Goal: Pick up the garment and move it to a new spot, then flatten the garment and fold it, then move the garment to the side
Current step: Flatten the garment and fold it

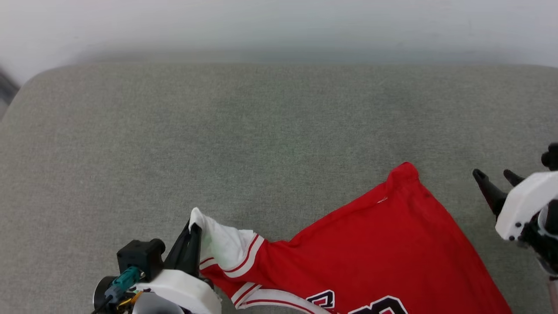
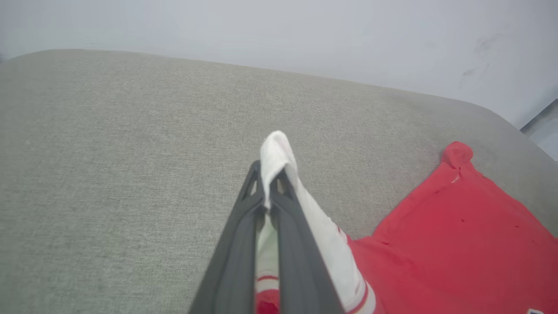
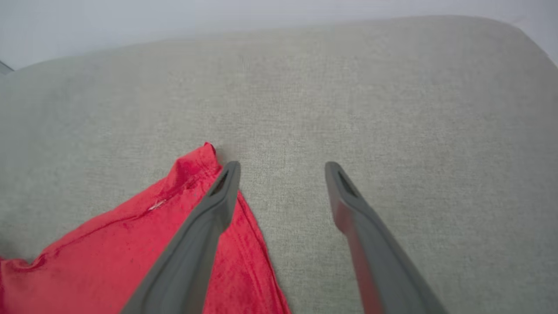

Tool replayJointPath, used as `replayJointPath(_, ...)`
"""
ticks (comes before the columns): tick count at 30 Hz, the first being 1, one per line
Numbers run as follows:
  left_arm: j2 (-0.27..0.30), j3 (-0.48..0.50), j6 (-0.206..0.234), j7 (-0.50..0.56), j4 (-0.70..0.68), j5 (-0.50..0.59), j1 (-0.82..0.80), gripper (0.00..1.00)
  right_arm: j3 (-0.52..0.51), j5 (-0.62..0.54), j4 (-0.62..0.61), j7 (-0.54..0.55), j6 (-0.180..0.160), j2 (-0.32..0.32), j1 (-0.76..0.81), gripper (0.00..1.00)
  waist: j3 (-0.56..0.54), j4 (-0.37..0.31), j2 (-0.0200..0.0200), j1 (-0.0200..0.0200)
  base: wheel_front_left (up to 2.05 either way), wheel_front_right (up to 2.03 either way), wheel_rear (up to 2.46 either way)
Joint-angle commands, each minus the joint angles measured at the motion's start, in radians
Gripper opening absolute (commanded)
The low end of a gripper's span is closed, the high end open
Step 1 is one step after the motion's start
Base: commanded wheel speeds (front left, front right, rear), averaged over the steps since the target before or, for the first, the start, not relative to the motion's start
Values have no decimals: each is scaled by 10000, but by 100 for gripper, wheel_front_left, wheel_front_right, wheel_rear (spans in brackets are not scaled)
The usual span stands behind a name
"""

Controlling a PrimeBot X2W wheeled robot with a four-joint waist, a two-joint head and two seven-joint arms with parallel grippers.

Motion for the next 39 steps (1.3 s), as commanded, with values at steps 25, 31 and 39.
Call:
replayJointPath(25, -464, -301, -488, -409, 729, 111, -1338, 0, 4565, 1081, 3481, 4820, -4, -832, -2930, 0, 1409, 1211, 0, -1, 0, 0, 0)
replayJointPath(31, -262, -73, -526, -327, 915, -139, -1247, 0, 4958, 1226, 3626, 3834, -2, -797, -3484, 0, 747, 953, 0, -1, 0, 0, 0)
replayJointPath(39, 295, 559, -903, -46, 1485, -489, -2290, 0, 4825, 717, 3875, 1608, -5, -693, -4113, 0, -219, 263, 0, -1, 0, 0, 0)
